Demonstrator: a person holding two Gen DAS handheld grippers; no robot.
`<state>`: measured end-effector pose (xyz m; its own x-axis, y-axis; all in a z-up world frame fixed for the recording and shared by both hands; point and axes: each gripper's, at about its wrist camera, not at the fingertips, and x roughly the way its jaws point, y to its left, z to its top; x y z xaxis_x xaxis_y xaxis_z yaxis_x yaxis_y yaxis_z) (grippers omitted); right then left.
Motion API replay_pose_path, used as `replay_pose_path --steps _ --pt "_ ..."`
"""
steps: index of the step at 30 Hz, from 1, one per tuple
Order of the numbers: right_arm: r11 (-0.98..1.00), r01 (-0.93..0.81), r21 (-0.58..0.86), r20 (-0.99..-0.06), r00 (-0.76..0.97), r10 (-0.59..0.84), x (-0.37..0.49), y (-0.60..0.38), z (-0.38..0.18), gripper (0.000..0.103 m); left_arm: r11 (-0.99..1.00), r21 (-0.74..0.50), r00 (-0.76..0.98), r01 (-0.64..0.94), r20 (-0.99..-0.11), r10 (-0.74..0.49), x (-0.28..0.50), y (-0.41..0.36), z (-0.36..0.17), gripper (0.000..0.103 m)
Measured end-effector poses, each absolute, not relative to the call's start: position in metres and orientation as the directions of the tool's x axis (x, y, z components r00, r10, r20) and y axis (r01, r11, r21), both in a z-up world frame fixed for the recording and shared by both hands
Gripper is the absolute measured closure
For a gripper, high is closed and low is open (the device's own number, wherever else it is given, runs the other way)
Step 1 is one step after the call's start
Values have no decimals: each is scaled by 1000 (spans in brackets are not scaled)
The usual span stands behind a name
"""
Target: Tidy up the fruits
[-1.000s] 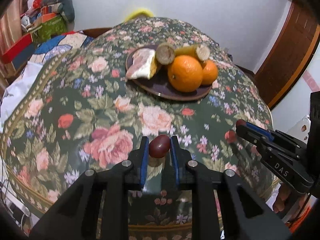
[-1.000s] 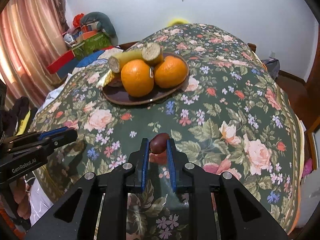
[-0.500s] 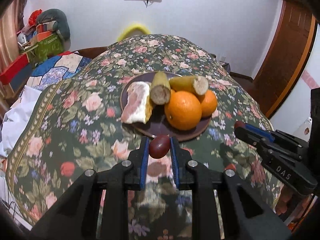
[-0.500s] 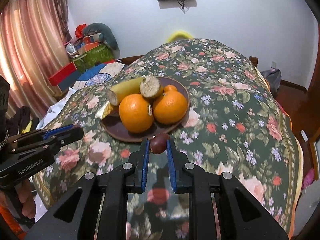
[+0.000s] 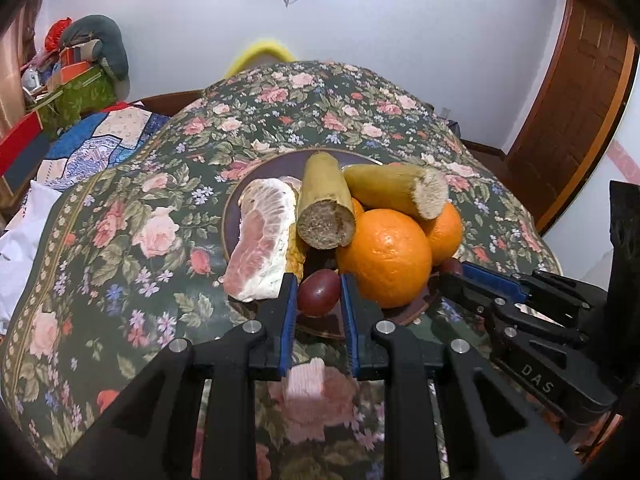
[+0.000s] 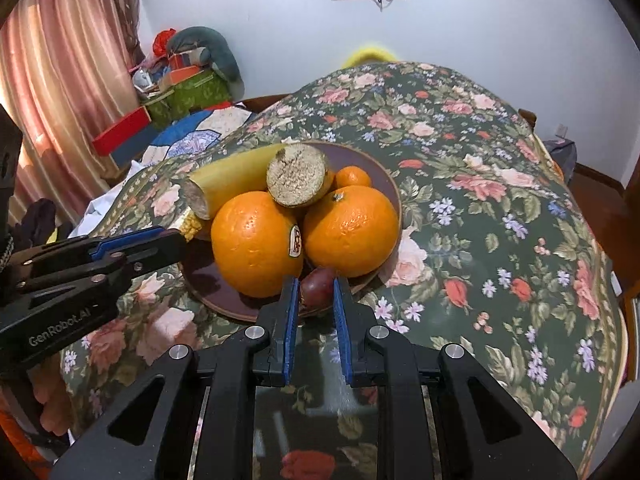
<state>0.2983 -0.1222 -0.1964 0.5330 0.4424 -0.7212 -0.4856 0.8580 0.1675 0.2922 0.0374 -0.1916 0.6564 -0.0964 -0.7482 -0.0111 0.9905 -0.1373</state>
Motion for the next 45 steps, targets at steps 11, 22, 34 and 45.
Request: replay_pose_path --steps 11,22,34,45 --pt "851 -498 167 -729 519 447 302 -118 -201 86 989 -150 652 12 -748 -121 300 35 -199 81" --pt "857 -480 186 -728 518 448 304 -123 -200 75 987 -158 638 7 -760 -126 293 34 -200 65" --pt "864 -475 170 -610 638 470 265 -143 -129 75 990 -141 774 -31 -629 -65 242 49 -119 58" --pt "868 -480 125 -366 791 490 183 -166 -28 71 992 -122 927 18 -370 -62 145 39 -10 43"
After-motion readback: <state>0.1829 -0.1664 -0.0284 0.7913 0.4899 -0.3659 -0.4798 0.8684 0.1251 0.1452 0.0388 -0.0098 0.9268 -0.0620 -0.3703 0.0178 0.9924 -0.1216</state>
